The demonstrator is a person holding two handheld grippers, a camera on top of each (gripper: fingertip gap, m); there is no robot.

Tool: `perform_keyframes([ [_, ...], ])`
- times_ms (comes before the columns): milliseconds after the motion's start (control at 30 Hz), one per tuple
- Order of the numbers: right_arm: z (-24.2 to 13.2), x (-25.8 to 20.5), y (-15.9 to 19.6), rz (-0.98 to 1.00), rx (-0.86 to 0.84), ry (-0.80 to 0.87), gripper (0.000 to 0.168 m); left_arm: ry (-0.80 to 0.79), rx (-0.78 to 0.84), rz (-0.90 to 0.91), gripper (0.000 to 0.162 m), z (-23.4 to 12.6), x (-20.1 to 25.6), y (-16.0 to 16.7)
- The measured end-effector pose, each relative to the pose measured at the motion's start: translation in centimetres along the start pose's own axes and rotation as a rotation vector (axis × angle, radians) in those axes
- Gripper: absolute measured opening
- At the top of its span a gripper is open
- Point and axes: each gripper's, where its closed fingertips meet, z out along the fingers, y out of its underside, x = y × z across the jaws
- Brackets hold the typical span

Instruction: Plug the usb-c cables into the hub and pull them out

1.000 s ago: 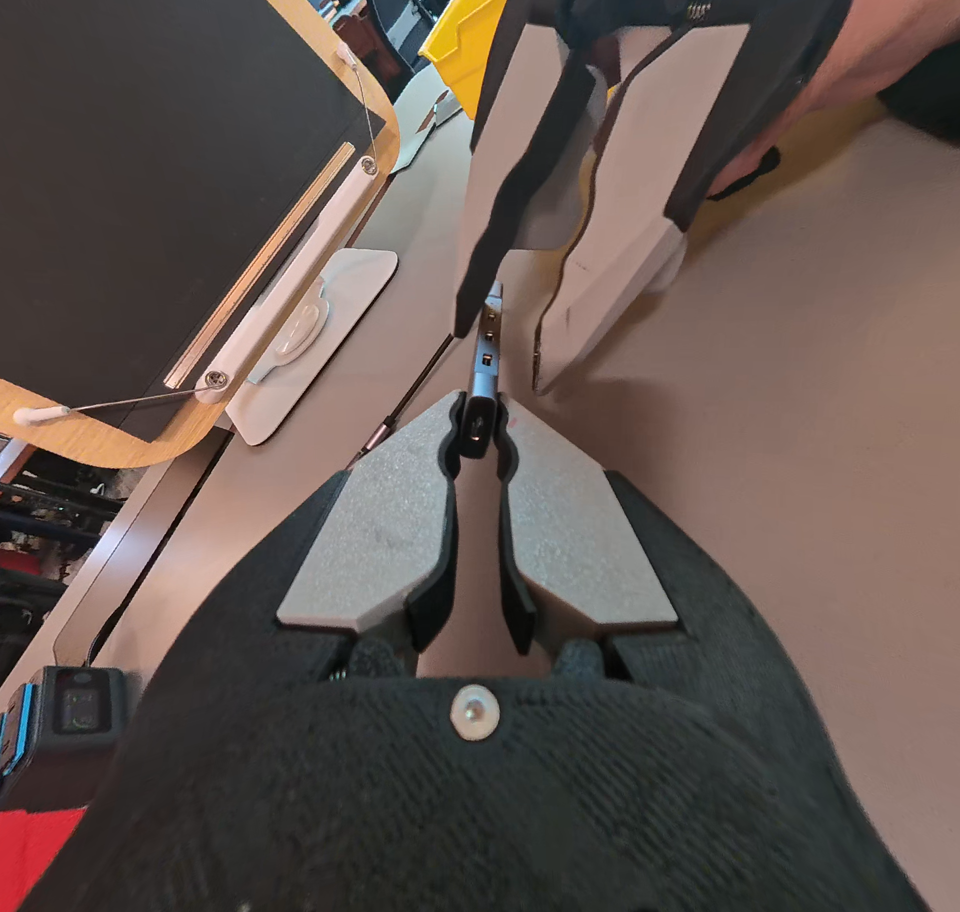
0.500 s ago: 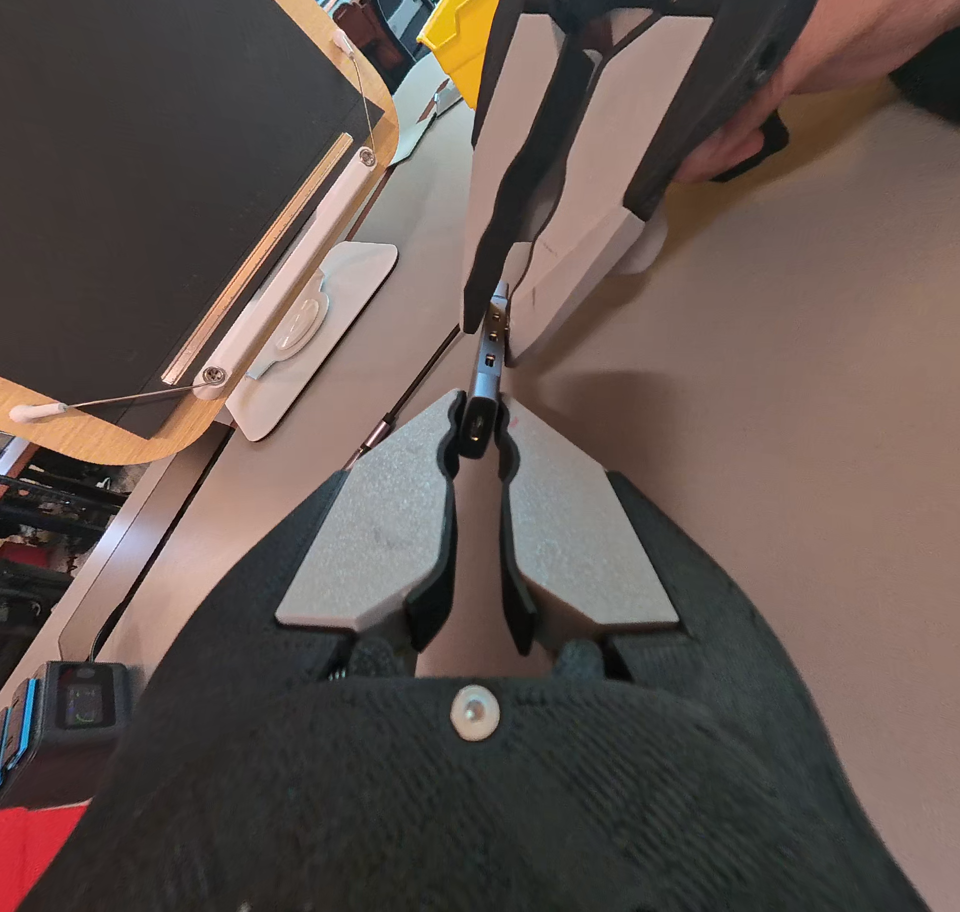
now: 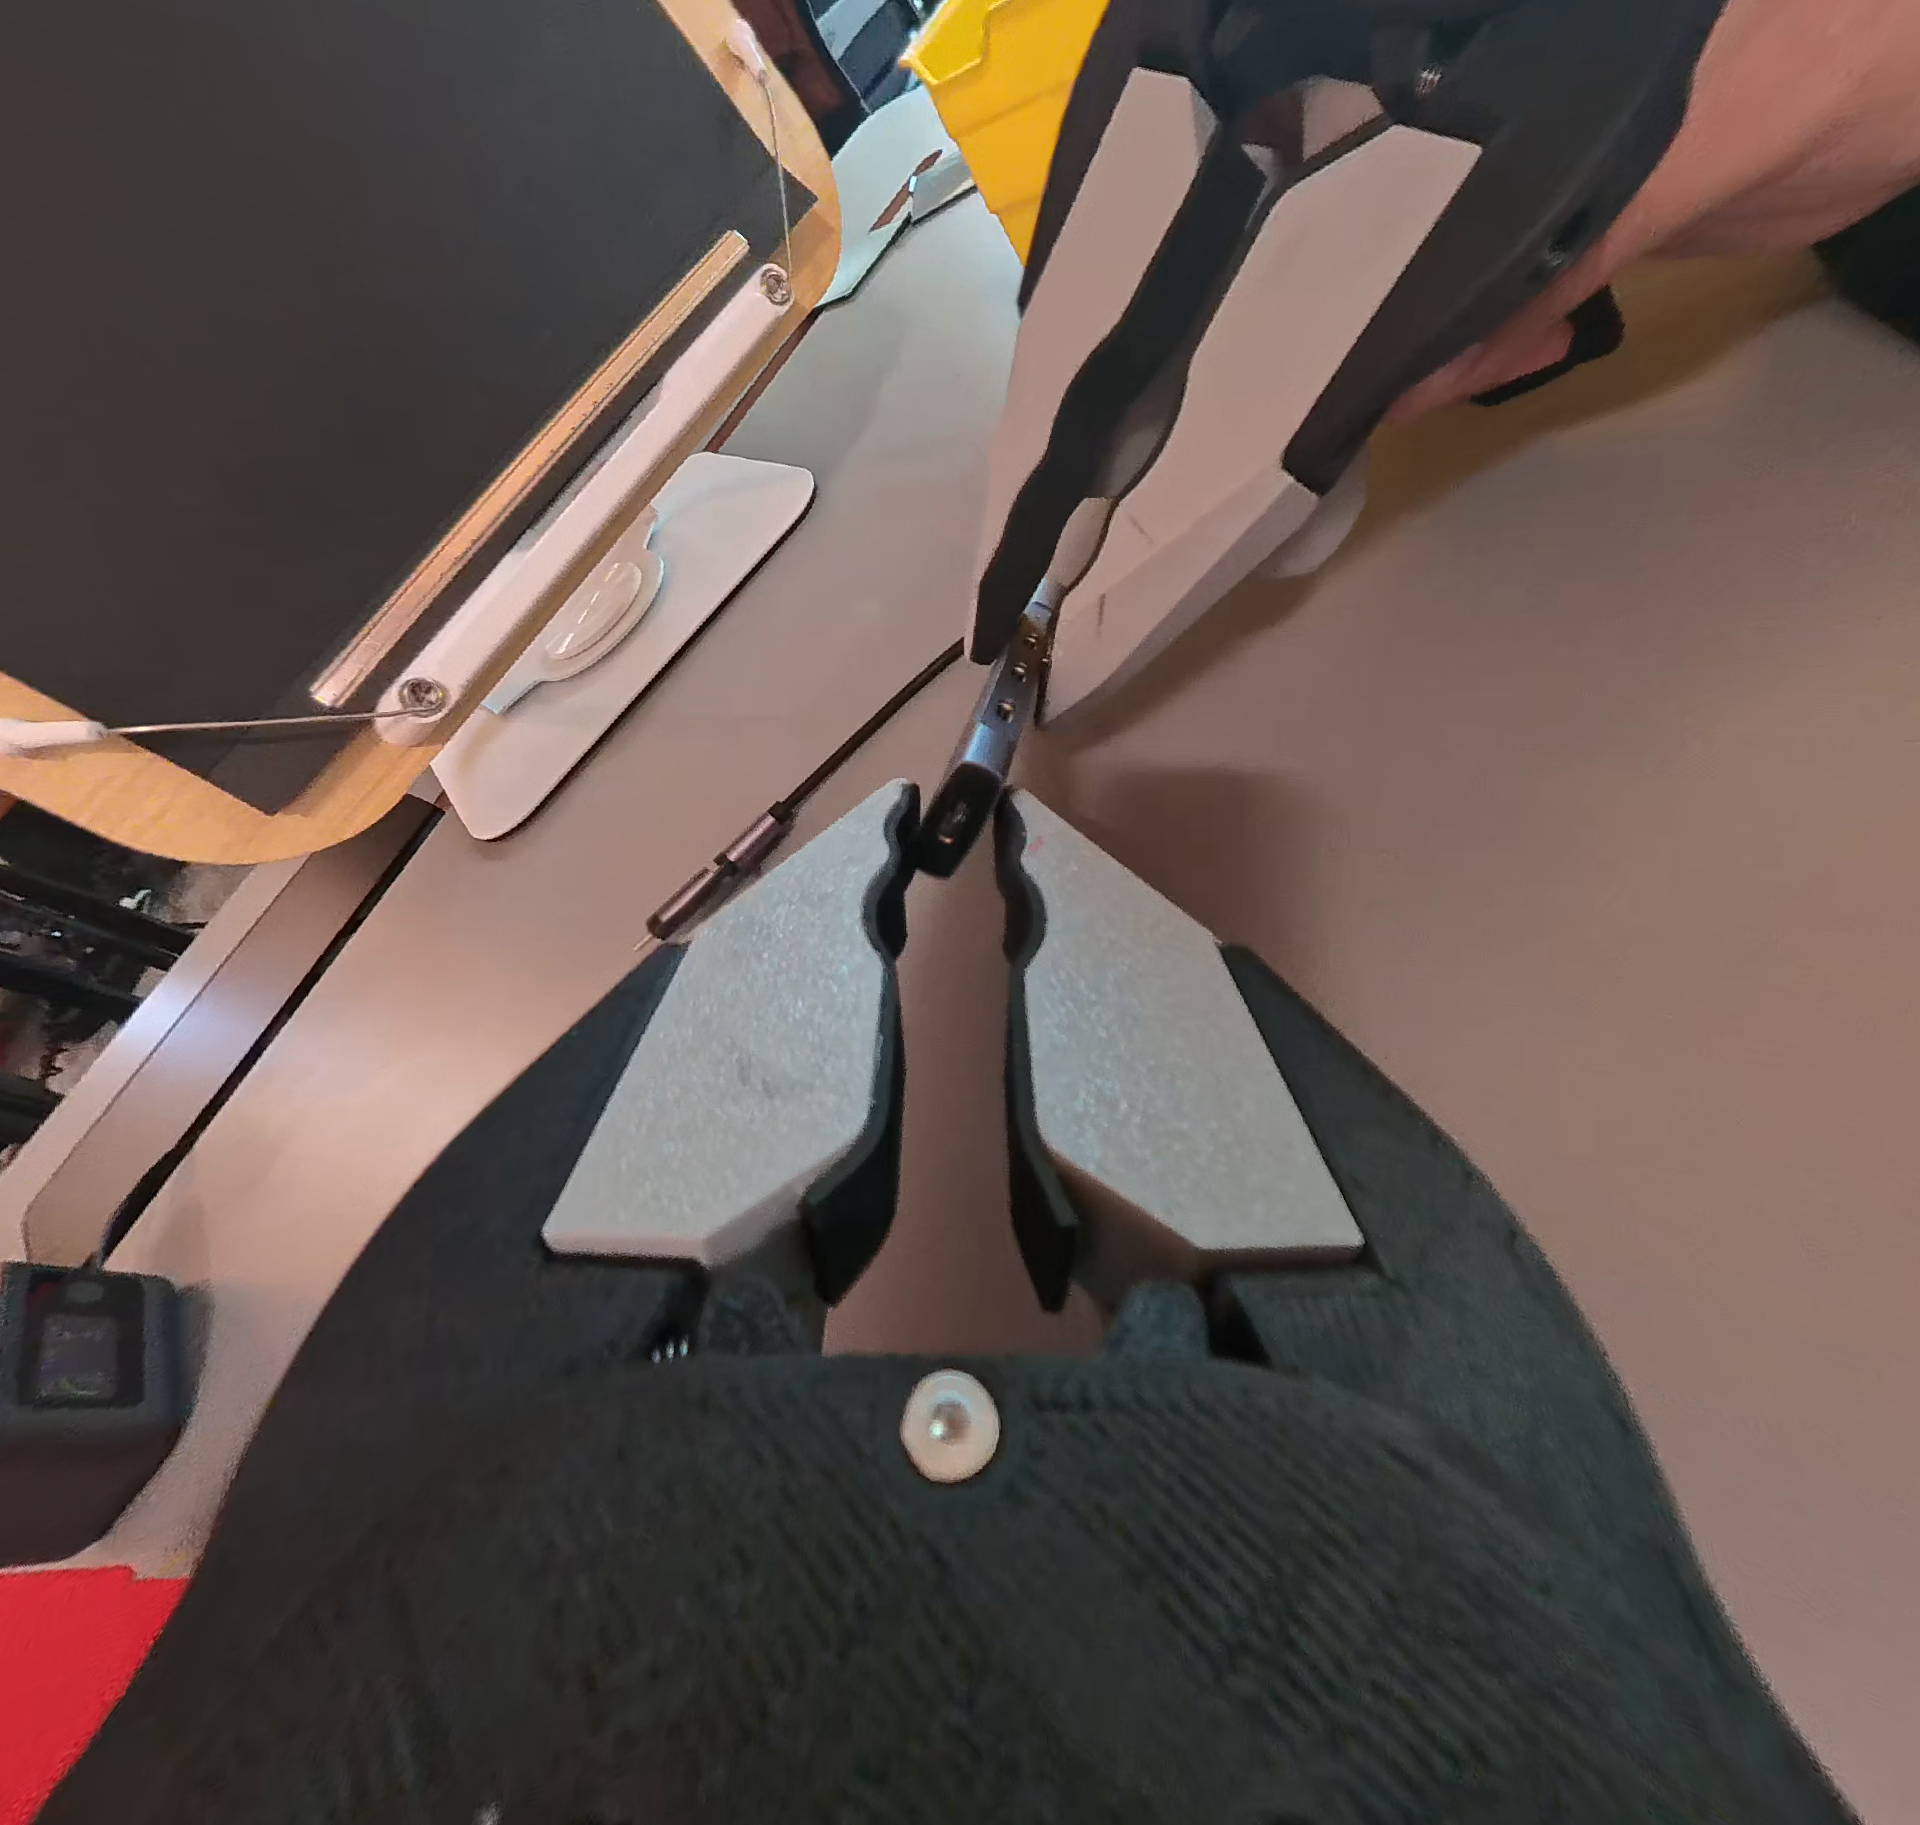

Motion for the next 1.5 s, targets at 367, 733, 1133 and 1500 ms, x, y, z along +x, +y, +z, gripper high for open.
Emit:
perform_keyframes([
  [367,-0.2,-0.1,-0.1,-0.036,-0.002,0.017,0.017,-0.047,-0.055,-0.105,0.048,-1.9,0.3,0.6],
  [733,1.0,-2.3,1.0,-0.135,-0.081,-0.025,0.018,-0.219,-0.098,-0.337,0.047,-11.5,1.8,-0.9],
  [1133,1.0,-3.4,0.5,-0.142,-0.063,-0.056,0.016,-0.42,-0.006,-0.412,0.041,-31.1,-7.7,-2.8],
  [1500,0.7,-3.1,-0.1,-0.134,-0.036,-0.043,0.015,-0.306,-0.469,-0.392,0.046,-31.8,-5.7,9.4],
])
